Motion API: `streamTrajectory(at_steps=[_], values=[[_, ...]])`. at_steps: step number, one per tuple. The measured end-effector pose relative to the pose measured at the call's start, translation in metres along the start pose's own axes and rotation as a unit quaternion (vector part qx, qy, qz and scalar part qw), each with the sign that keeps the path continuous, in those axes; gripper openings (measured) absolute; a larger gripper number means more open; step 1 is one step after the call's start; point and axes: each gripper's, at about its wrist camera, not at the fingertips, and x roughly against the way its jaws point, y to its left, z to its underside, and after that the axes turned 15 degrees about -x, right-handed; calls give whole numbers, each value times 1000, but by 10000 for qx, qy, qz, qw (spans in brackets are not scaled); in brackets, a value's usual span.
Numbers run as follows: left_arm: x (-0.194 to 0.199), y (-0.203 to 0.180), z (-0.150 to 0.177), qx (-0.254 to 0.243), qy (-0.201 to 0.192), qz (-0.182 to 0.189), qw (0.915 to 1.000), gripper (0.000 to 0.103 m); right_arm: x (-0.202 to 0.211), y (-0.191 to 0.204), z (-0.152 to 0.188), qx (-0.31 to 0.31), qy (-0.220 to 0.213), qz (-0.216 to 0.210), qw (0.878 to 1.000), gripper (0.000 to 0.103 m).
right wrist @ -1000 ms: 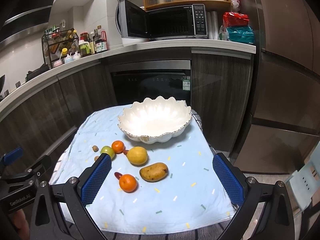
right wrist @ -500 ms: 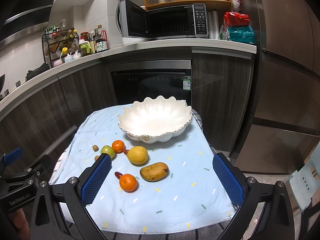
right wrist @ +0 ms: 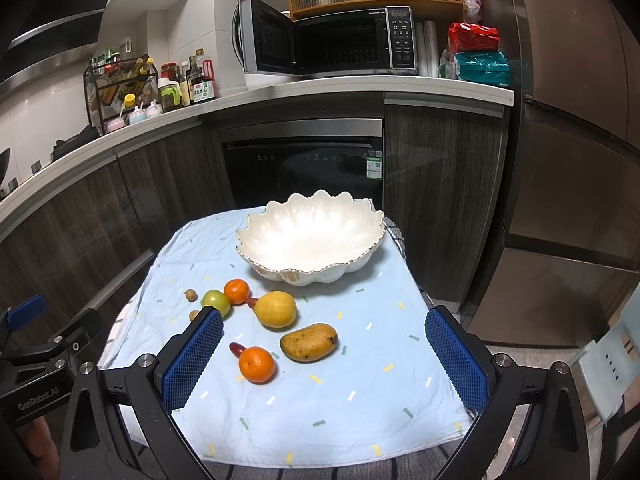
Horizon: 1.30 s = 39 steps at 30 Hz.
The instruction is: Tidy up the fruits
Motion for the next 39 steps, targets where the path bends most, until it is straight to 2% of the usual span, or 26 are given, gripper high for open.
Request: streamTrajectory(at_steps=[23,31,39], values=[[-31,4,0,-1,307,122,9995,102,-31,9,5,167,329,46,9993,103],[-60,-4,2,-156,529,366,9978,102,-62,7,9,245,637,160,9975,103],[-85,-34,-1,-476,630,722,9943,102,-96,-6,8,278,971,117,9948,103]])
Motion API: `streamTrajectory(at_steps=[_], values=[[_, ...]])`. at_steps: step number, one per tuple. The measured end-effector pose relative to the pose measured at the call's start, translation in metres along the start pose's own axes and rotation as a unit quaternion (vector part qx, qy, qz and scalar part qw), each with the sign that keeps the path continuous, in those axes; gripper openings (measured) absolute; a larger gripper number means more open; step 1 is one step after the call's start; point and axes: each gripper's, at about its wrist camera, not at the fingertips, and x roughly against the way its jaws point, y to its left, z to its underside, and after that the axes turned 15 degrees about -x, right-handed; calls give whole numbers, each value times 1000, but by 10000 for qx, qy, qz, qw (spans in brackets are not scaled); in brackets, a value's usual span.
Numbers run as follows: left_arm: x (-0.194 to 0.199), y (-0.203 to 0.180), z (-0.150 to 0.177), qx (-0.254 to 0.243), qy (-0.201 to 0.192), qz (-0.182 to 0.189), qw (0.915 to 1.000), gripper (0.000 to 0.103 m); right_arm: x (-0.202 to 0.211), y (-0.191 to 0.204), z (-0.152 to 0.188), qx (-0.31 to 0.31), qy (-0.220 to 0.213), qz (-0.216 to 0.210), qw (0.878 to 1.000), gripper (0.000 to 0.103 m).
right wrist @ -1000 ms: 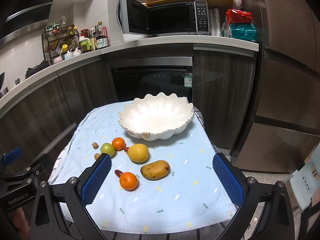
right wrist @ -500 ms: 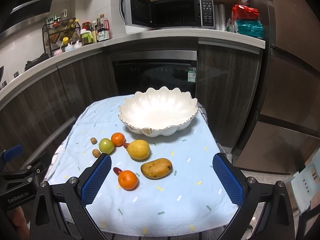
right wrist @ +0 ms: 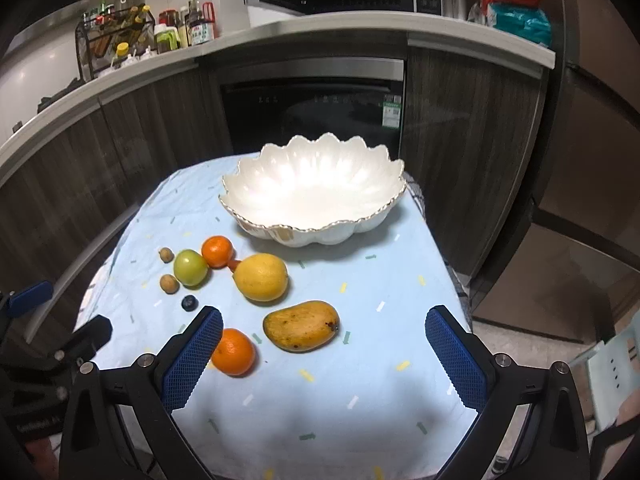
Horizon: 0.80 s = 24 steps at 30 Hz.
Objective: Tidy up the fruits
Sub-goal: 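Grasp the orange with the left tool while the right tool grasps the mango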
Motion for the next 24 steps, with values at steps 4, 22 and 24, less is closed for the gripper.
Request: streamTrajectory(at_steps=[4,22,24], values=[[-16,-9,-2,2,124,159,9998,98,-14,-3,0,162,90,-23,9998,103],[-74,-62,0,-497,702,629,9943,86,-86,-15,5,1495,920,-474,9833,102],[-81,-65,0,-517,772,683,9933,83,-91,-15,6,1616,968,-516,9807,102]])
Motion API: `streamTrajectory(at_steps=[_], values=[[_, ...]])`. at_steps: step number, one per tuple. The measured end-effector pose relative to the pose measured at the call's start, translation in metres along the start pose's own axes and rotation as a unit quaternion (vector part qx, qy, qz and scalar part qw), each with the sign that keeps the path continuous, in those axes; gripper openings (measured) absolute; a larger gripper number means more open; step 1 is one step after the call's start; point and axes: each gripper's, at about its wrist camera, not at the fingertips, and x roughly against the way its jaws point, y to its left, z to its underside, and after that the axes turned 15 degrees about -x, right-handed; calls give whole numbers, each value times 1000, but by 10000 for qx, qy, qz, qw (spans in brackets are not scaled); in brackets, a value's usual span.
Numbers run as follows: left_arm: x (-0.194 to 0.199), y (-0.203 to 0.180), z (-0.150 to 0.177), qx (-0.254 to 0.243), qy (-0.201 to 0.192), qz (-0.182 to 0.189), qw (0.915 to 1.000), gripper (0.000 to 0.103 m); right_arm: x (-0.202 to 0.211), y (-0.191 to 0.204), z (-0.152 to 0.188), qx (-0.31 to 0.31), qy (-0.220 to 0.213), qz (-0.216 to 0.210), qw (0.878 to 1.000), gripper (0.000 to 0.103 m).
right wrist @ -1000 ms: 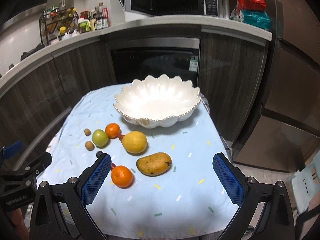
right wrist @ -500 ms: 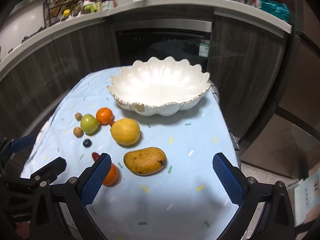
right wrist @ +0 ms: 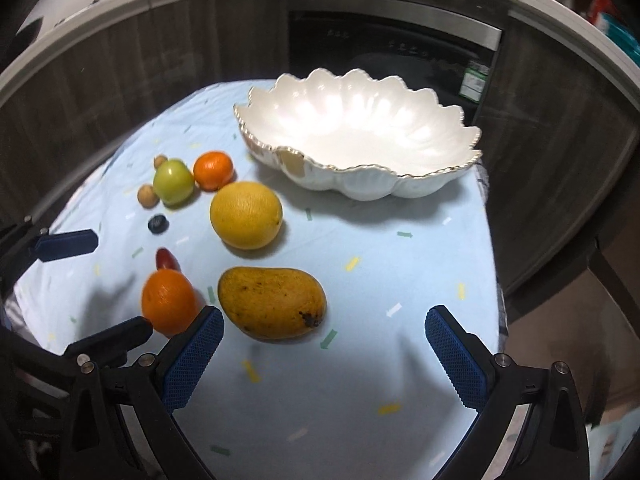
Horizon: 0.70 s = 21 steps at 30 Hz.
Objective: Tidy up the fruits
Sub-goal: 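Grasp the orange with the left tool while the right tool grasps the mango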
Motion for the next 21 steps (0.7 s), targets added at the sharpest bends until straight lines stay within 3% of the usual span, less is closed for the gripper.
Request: streamTrajectory(at_steps=[16,21], values=[[-21,-7,2,4,231,461,9987,76,-18,7,-1,1004,217,-505,9934,98],[-27,-4,4,74,333,559,9979,69,-26,12,-2,1056,323,-708,9914,89]])
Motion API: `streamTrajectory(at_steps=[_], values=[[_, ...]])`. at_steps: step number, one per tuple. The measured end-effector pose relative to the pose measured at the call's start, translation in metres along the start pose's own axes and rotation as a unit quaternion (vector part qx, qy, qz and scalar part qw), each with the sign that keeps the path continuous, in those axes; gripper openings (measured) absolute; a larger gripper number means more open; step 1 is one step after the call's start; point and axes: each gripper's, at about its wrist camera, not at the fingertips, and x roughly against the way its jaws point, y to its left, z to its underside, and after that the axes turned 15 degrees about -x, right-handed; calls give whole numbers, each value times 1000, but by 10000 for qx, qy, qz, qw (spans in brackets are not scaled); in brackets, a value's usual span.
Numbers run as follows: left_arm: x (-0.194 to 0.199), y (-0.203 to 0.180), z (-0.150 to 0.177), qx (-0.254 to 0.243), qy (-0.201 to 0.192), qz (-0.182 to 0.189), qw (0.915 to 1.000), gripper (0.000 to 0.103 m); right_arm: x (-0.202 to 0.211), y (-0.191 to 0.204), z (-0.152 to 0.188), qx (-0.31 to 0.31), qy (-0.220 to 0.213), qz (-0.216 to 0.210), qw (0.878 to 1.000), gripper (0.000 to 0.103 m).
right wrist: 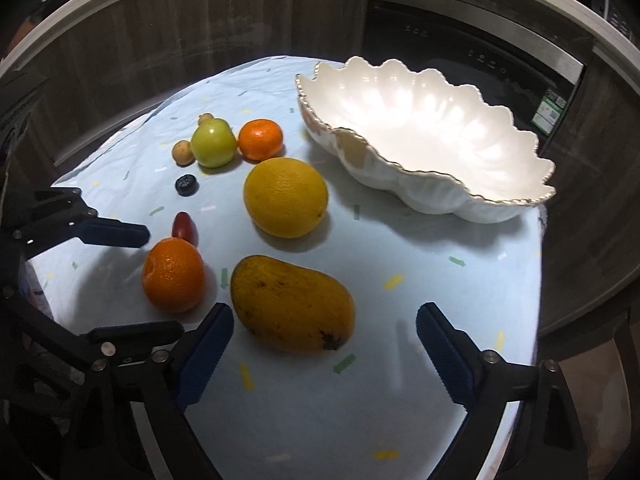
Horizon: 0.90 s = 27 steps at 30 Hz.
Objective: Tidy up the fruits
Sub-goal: 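Grasp the orange with the left tool while the right tool grasps the mango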
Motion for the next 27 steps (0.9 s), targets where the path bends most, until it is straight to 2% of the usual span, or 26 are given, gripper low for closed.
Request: streamTrajectory(at_steps=[7,10,15,19,21,27], values=[[-9,2,1,-26,52,36,10000,67,-14,-1,-1,18,141,-185,9997,88],[-12,3,0,-36,63,66,10000,61,-18,-1,-1,27,162,-256,9995,88],[-13,0,-2,-125,34,153,9998,46,-29,2,-2,-10,389,-547,9977,77],[-13,-2,-2,-125,20,143,9998,46,-28,4,0,21,321,-600,9977,72],[-12,-1,-2,-102,10,103,9999,46,-26,4,0,-44,271,-626,9977,67],[-4,-1,0,-116,-65,90,9999,45,-21,5,4,-164,280,-649,9974,64]])
